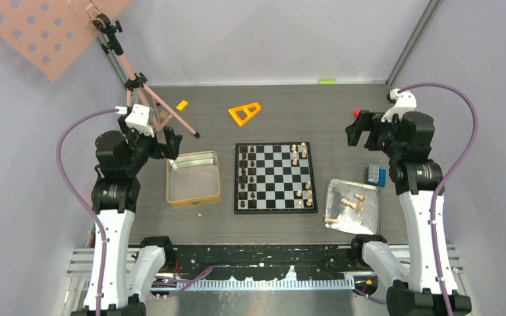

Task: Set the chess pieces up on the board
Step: Reset both arms

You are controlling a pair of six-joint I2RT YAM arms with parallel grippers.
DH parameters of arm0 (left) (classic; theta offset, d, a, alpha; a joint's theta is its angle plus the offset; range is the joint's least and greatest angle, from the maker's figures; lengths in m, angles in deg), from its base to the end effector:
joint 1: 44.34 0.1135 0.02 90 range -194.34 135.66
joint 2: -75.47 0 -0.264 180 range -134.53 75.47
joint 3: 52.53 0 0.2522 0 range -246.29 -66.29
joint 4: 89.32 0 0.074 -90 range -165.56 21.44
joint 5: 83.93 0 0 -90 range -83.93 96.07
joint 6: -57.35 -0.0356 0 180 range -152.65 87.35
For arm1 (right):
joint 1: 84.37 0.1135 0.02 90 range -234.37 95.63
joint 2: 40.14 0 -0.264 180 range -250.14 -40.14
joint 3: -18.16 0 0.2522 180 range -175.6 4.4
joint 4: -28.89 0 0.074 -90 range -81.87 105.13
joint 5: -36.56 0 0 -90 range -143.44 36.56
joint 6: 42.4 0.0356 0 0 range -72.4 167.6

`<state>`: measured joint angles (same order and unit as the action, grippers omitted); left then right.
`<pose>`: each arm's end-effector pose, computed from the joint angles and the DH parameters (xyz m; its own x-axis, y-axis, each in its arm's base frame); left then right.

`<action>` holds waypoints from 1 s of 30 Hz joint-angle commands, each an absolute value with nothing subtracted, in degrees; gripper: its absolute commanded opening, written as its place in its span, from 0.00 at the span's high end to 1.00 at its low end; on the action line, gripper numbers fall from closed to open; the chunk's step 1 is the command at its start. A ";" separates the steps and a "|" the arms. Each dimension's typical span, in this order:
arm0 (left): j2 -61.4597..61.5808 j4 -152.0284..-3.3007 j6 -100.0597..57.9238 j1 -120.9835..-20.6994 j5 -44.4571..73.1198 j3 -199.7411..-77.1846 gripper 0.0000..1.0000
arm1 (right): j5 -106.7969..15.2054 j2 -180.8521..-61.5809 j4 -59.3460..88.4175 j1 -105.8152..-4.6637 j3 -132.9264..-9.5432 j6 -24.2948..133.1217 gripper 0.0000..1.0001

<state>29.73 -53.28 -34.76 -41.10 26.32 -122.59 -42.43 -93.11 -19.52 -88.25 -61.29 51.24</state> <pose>0.1712 -0.0027 0.3846 -0.1922 0.0237 -0.9811 0.2926 0.9556 -0.0342 0.1878 -0.0059 0.3960 -0.3789 0.0882 -0.9212 -0.0865 0.9877 0.1301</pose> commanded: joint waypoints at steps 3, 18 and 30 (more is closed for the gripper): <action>34.89 -50.35 -33.14 -40.94 24.08 -120.52 0.00 | -42.25 -84.85 -16.23 -88.41 -53.26 52.55 0.00; 35.24 -51.83 -35.55 -40.92 21.10 -114.44 0.00 | -39.63 -82.09 -14.65 -89.76 -46.97 50.39 0.00; 34.00 -52.80 -36.49 -41.00 21.68 -112.45 0.00 | -38.16 -84.12 -14.93 -90.26 -46.69 48.94 0.00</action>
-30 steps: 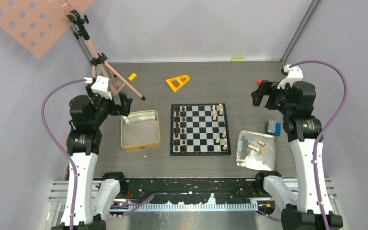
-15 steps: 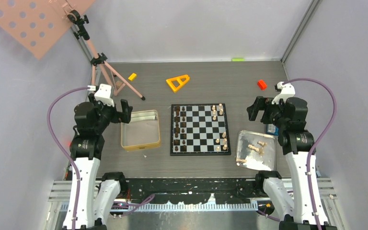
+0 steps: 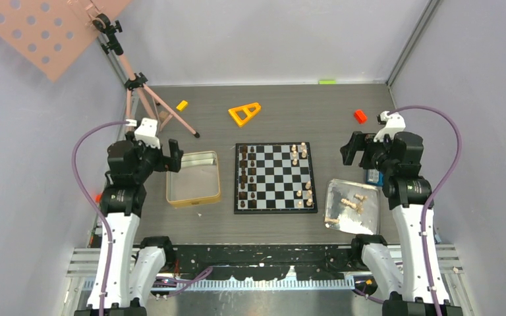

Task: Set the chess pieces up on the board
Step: Reset both arms

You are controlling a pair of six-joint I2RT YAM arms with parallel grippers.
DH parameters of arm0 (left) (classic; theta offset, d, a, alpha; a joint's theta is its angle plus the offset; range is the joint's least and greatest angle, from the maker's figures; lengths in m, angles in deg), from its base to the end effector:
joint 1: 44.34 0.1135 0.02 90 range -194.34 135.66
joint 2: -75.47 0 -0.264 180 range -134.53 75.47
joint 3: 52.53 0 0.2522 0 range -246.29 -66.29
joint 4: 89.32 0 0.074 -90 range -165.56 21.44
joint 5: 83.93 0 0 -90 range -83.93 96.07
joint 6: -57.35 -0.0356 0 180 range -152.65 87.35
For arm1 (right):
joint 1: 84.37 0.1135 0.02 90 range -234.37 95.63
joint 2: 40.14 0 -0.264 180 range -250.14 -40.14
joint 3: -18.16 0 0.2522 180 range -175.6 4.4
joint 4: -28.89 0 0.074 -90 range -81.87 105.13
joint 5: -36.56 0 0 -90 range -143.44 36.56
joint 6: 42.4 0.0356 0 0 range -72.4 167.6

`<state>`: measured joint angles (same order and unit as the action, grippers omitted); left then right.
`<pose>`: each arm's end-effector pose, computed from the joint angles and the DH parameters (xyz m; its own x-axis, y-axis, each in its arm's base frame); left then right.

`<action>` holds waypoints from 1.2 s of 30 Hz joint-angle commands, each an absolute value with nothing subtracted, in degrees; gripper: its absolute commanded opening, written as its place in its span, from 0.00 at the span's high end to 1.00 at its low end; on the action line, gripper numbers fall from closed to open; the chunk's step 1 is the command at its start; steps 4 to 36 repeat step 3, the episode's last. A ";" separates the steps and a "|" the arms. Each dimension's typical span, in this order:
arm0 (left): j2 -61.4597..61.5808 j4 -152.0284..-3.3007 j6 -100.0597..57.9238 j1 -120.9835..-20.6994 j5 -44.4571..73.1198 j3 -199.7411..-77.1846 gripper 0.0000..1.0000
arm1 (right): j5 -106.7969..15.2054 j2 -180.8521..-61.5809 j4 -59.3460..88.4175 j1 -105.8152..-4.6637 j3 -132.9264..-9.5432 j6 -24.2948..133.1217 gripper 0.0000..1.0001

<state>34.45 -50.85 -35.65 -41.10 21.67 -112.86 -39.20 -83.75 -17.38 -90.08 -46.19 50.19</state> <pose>0.1614 -0.0005 0.3346 -0.3168 0.0326 -0.9479 0.2161 0.9756 -0.0387 0.1627 -0.0075 0.3381 -0.4340 0.0874 -0.8966 -0.1049 0.9836 0.1467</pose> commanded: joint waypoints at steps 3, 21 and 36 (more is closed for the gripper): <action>33.40 -52.81 -36.53 -40.96 21.76 -112.35 0.00 | -38.32 -84.09 -15.09 -90.30 -46.67 48.72 0.00; 33.40 -52.81 -36.53 -40.96 21.76 -112.35 0.00 | -38.32 -84.09 -15.09 -90.30 -46.67 48.72 0.00; 33.40 -52.81 -36.53 -40.96 21.76 -112.35 0.00 | -38.32 -84.09 -15.09 -90.30 -46.67 48.72 0.00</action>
